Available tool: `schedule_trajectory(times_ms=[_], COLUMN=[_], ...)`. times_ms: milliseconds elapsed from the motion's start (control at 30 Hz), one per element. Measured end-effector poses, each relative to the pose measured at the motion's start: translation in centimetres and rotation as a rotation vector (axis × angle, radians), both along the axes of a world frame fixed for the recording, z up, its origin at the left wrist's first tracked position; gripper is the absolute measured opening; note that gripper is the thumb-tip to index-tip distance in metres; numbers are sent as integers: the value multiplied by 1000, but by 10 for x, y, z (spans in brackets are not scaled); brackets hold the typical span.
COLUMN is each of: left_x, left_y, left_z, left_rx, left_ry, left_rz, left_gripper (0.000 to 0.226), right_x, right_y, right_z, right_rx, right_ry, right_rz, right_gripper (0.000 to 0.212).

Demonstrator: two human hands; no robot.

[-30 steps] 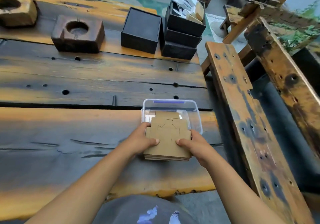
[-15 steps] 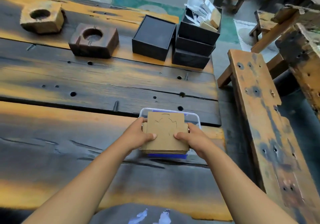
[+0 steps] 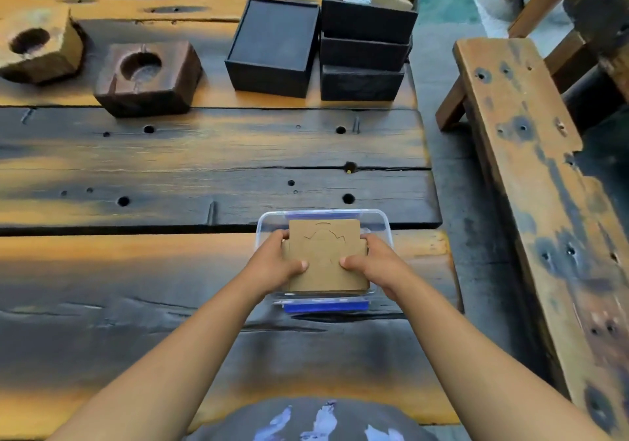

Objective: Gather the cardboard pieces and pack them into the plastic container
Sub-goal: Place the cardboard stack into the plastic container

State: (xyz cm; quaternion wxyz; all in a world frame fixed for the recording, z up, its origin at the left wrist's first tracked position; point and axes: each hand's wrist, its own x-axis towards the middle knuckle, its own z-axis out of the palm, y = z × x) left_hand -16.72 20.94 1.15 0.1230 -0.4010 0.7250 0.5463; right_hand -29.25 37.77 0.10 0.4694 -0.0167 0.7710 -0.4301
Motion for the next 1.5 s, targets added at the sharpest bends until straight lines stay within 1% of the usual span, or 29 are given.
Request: schedule_trajectory(times_ms=[100, 200, 300, 400, 500, 633, 800, 933, 1033, 1167, 1233, 1300, 1367, 1400, 1500], left_x=[0, 2, 2, -2, -6, -10, -10, -7, 1, 16, 24, 29, 32, 33, 36], left_y=[2, 5, 5, 6, 5, 5, 7, 11, 11, 8, 5, 2, 0, 2, 6], left_z=[-15, -24, -31, -37, -39, -37, -34, -29, -21, -7, -2, 3, 5, 7, 10], left_rx=[28, 20, 1, -10, -13, -37, -31, -56, -95, -127, -153, -171, -185, -193, -230], left_ry=[-40, -83, -135, -176, -219, -287, -292, -294, -258, -164, -129, -102, -80, -67, -35], left_rz=[-4, -16, -27, -46, -78, -114, -94, -89, -90, -110, -152, -201, -283, -362, -471], left_gripper=[56, 52, 55, 60, 62, 64, 65, 70, 64, 58, 57, 51, 44, 41, 36], right_x=[5, 6, 9, 8, 5, 2, 2, 6, 12, 20, 27, 39, 55, 69, 92], right_y=[0, -1, -5, -7, -11, -14, -18, -15, -6, 7, 14, 20, 26, 33, 41], right_z=[-14, -22, -26, -30, -31, -33, -28, -23, -18, -6, 3, 14, 23, 29, 40], right_rx=[77, 159, 246, 300, 403, 431, 463, 469, 483, 444, 414, 373, 344, 348, 377], right_ry=[9, 74, 138, 179, 216, 205, 229, 232, 248, 254, 246, 250, 298, 325, 426], right_rz=[28, 105, 218, 260, 307, 339, 364, 350, 353, 310, 252, 189, 130, 76, 55], right_gripper=[53, 54, 57, 61, 66, 62, 61, 59, 51, 54, 53, 48, 45, 43, 36])
